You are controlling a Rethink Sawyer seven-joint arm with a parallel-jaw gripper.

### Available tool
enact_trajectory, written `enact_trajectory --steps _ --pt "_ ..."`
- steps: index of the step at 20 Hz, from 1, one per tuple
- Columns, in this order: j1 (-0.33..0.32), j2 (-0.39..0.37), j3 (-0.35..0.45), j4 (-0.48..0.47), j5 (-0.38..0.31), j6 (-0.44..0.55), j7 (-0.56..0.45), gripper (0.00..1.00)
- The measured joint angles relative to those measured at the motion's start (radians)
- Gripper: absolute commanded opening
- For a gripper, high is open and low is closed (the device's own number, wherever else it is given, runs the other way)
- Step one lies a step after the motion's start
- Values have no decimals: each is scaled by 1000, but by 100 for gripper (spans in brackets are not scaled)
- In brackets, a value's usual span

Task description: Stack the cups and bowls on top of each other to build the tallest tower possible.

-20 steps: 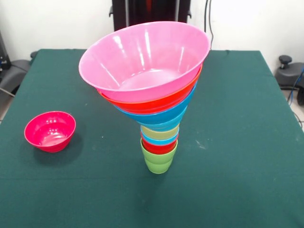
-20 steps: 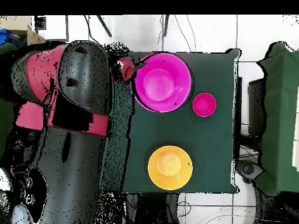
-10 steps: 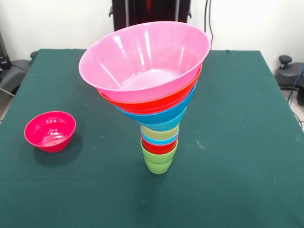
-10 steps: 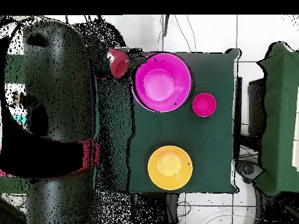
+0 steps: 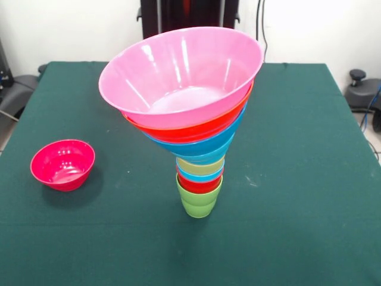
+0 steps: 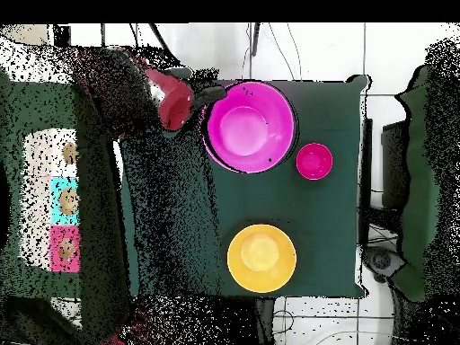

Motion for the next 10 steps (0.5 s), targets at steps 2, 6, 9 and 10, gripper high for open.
enact_trajectory --steps 2,6,9,10 --pt "0 -24 0 0 0 0 -6 100" --pt "0 -42 3 0 0 0 -11 100" --pt "0 -53 7 0 0 0 -11 100" --pt "0 -55 8 0 0 0 -11 100"
